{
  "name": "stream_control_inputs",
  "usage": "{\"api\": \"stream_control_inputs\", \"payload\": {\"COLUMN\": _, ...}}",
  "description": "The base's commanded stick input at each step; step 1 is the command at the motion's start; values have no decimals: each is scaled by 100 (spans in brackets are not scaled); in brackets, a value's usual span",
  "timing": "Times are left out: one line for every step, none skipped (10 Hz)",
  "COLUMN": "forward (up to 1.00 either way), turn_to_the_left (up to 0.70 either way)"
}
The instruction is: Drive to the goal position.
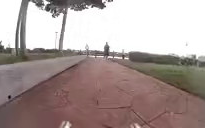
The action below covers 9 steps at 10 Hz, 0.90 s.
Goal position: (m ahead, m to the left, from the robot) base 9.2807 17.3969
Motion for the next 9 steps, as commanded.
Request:
{"api": "stream_control_inputs", "payload": {"forward": 70, "turn_to_the_left": -5}}
{"api": "stream_control_inputs", "payload": {"forward": 70, "turn_to_the_left": 0}}
{"api": "stream_control_inputs", "payload": {"forward": 70, "turn_to_the_left": 0}}
{"api": "stream_control_inputs", "payload": {"forward": 70, "turn_to_the_left": -5}}
{"api": "stream_control_inputs", "payload": {"forward": 70, "turn_to_the_left": -6}}
{"api": "stream_control_inputs", "payload": {"forward": 70, "turn_to_the_left": -2}}
{"api": "stream_control_inputs", "payload": {"forward": 70, "turn_to_the_left": 0}}
{"api": "stream_control_inputs", "payload": {"forward": 70, "turn_to_the_left": -2}}
{"api": "stream_control_inputs", "payload": {"forward": 70, "turn_to_the_left": -11}}
